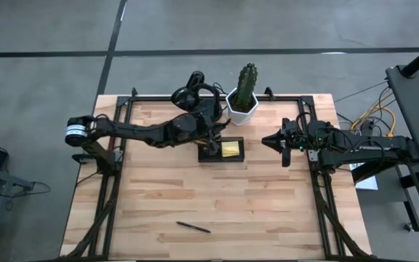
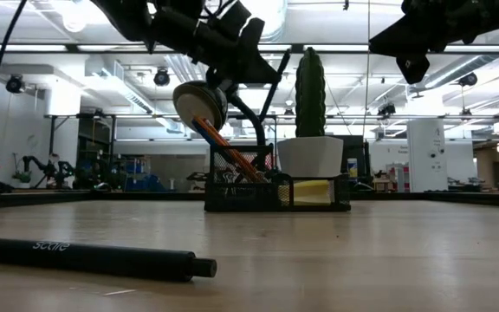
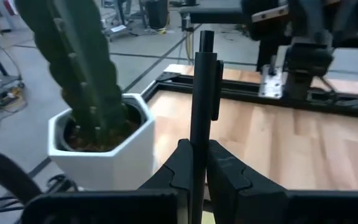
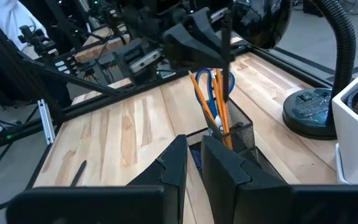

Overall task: Pick and place office supplies into organizer
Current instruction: Put the left black pen into the black desk organizer

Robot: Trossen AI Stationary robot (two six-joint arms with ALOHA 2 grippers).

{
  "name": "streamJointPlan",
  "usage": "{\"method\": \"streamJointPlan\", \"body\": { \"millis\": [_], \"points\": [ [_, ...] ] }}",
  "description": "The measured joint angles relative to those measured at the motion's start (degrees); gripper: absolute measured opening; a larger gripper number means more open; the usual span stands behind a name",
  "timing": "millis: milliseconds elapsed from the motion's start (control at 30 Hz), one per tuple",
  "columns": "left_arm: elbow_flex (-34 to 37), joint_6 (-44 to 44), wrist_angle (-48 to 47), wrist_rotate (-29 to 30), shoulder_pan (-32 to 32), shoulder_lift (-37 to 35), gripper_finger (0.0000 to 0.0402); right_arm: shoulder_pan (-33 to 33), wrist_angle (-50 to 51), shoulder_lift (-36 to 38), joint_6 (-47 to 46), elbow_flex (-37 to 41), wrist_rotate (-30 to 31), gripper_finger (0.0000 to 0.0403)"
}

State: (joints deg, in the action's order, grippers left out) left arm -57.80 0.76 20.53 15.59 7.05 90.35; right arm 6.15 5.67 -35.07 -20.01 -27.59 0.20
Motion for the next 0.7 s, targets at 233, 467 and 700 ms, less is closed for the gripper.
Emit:
{"method": "streamJointPlan", "body": {
  "millis": [233,467,700],
  "points": [
    [0.09,-1.55,0.0,-4.81,3.09,1.16,0.0008,0.01,-0.02,0.0,0.0,0.0,0.03,0.0038],
    [0.94,-1.75,-0.35,-5.14,3.87,2.29,0.0008,0.01,0.0,0.0,-0.13,0.0,0.27,0.0038],
    [5.34,-1.11,-0.04,-5.05,4.44,2.31,0.0008,0.01,0.02,0.0,0.11,0.0,1.54,0.0038]
  ]
}}
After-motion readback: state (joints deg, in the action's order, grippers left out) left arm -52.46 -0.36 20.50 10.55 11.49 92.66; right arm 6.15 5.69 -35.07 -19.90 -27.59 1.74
